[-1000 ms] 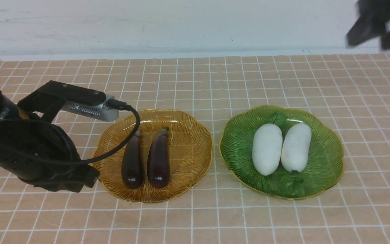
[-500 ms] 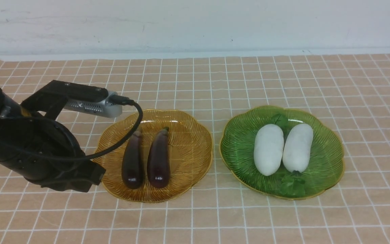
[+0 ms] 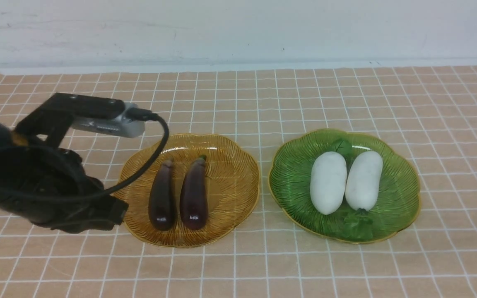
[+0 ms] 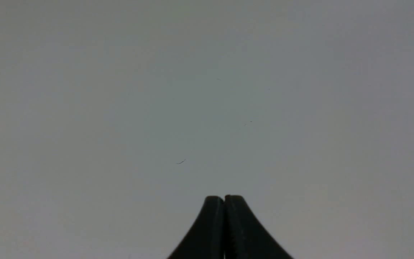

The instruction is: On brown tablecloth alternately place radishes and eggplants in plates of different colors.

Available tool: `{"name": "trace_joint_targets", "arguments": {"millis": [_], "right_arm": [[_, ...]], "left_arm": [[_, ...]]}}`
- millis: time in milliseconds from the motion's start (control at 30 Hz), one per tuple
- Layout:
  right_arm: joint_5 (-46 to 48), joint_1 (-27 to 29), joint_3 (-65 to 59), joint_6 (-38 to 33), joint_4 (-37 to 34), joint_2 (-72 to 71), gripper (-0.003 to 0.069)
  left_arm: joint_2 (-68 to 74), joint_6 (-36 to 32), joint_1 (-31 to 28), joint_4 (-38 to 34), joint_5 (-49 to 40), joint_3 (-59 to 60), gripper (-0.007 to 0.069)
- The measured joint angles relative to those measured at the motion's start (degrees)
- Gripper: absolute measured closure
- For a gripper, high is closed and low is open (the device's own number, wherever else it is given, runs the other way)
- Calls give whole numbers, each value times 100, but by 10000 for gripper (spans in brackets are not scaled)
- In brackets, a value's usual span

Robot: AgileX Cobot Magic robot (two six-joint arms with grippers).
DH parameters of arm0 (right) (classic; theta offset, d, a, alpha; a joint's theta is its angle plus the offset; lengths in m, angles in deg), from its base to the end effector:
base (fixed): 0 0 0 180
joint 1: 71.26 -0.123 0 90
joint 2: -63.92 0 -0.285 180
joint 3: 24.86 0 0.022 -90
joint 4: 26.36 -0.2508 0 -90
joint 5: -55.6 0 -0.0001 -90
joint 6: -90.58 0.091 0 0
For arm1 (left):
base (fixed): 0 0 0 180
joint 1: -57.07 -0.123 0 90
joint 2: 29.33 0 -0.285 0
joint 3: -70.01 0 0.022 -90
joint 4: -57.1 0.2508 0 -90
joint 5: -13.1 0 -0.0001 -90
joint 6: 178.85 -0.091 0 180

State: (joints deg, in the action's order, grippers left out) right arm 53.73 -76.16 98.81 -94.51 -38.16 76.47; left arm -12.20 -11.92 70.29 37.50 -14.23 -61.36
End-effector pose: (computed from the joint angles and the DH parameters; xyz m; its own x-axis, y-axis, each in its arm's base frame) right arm 0.0316 0.0021 0.3312 0.3766 0.1494 -0.9142 -0.1241 0.9861 0.1101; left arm 0.0330 -0.0222 0.3272 -0.0585 -0.0656 -0.9961 0.3724 0.9244 -0.0828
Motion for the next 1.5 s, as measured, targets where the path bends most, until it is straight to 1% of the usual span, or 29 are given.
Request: {"name": "trace_joint_targets", "arguments": {"millis": [267, 433, 500, 567, 667, 767, 900, 1100, 1500], "right_arm": [[0, 0, 0, 0, 0, 0, 674], [0, 0, 0, 0, 0, 0, 674], [0, 0, 0, 0, 0, 0, 674], [0, 0, 0, 0, 0, 0, 674], [0, 0, 0, -6, 0, 0, 674], [0, 0, 0, -6, 0, 0, 674], [0, 0, 0, -6, 0, 0, 674], [0, 0, 0, -10, 0, 0, 674], [123, 0, 0, -10, 0, 0, 674]], "left_arm": [[-4, -148, 0, 141, -5, 52, 628], [-12, -136, -6, 487, 61, 296, 628], [-62, -30, -56, 699, 149, 467, 628], [-195, 221, -177, 976, 267, 754, 628], [-463, 578, -450, 1367, 407, 1207, 628], [-754, 800, -722, 1598, 441, 1694, 628], [-988, 898, -1018, 1711, 452, 2381, 628], [-1006, 898, -1096, 1846, 452, 2904, 628], [-1006, 898, -1096, 1853, 545, 3017, 628]]}}
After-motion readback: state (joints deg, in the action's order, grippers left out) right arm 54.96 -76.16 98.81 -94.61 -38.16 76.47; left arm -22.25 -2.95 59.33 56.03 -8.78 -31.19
